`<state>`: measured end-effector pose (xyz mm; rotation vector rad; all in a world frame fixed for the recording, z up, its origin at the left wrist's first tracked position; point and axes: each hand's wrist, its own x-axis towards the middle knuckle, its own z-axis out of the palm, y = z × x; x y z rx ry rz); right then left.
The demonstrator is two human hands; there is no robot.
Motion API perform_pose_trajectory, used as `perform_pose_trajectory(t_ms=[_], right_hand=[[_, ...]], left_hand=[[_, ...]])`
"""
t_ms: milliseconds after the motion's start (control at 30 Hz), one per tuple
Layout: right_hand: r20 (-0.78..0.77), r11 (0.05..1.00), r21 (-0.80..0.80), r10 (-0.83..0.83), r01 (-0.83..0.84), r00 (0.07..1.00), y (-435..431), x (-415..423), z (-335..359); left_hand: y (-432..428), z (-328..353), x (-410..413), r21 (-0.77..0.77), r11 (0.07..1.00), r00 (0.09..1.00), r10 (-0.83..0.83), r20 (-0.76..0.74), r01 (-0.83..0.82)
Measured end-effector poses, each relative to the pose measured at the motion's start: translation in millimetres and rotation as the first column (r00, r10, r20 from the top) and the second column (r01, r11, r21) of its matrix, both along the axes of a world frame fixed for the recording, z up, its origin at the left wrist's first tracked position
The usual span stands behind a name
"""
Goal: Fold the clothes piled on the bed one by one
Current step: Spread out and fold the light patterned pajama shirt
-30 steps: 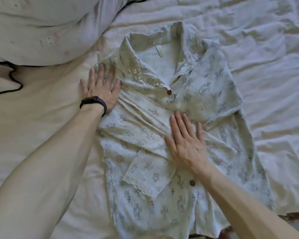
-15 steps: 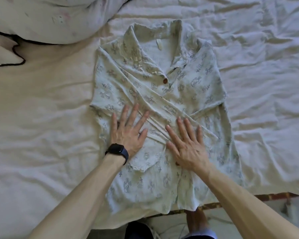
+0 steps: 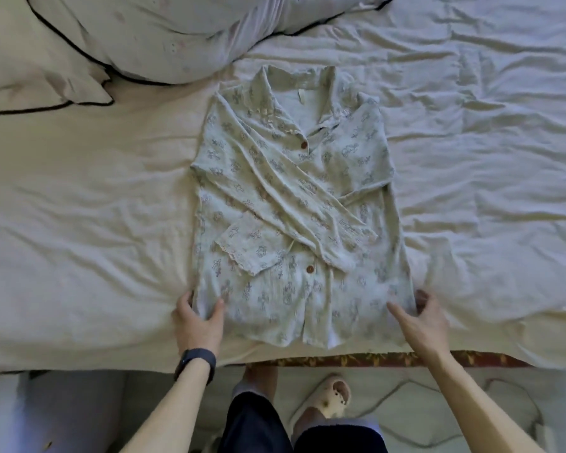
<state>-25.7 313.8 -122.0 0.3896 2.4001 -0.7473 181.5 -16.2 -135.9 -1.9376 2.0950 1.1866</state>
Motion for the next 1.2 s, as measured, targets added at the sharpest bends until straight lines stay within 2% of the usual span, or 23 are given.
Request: perform_pose_trajectory(t_ms=[67, 100, 167, 233, 333, 467, 633, 767, 867, 967, 1067, 1200], right_hand=[[0.108, 0.991, -0.109, -0.069, 0.080, 0.992, 11, -1, -2], [0.164, 0.981, -0.159, -0.086, 0.112, 0.983, 16, -2, -3], [0.259, 0.950, -0.259, -0.106, 0.175, 0.960, 25, -2, -5], [0.296, 0.925, -0.331, -0.086, 0.187, 0.951, 33, 3, -3], [0.292, 0.925, -0.349, -0.047, 0.153, 0.955, 42, 11, 7], [0.265, 0.876, -0.422, -0.127, 0.233, 0.956, 49, 23, 28], [0.159, 0.758, -0.525, -0.358, 0.386, 0.920, 56, 30, 71], [0.092, 0.692, -0.594, -0.449, 0.411, 0.889, 64, 32, 109], [0.059, 0.702, -0.566, -0.489, 0.432, 0.870, 75, 48, 131], [-0.009, 0.792, -0.440, -0.476, 0.424, 0.879, 96, 79, 134], [0.083, 0.768, -0.403, -0.511, 0.497, 0.856, 116, 108, 130], [0.164, 0.733, -0.382, -0.545, 0.563, 0.822, 132, 137, 128]], left_hand=[[0, -4, 8, 0.134, 0.981, 0.991, 0.134, 0.028, -0.137], [-3, -8, 11, 0.184, 0.972, 0.989, 0.138, 0.061, -0.147], [-7, -13, 18, 0.274, 0.956, 0.990, 0.071, 0.119, -0.101], [-10, -14, 26, 0.307, 0.951, 0.993, 0.000, 0.115, -0.035], [-6, -5, 34, 0.307, 0.950, 0.998, 0.051, 0.031, -0.058], [10, 14, 41, 0.236, 0.965, 0.987, 0.139, -0.083, -0.116], [25, 54, 44, 0.256, 0.903, 0.870, 0.411, -0.272, -0.346], [32, 89, 51, 0.268, 0.889, 0.835, 0.445, -0.324, -0.371], [47, 112, 65, 0.262, 0.887, 0.830, 0.452, -0.328, -0.380], [72, 131, 89, 0.261, 0.887, 0.853, 0.446, -0.271, -0.381], [103, 145, 117, 0.256, 0.891, 0.886, 0.425, -0.186, -0.374], [126, 158, 143, 0.333, 0.853, 0.867, 0.471, -0.164, -0.401]])
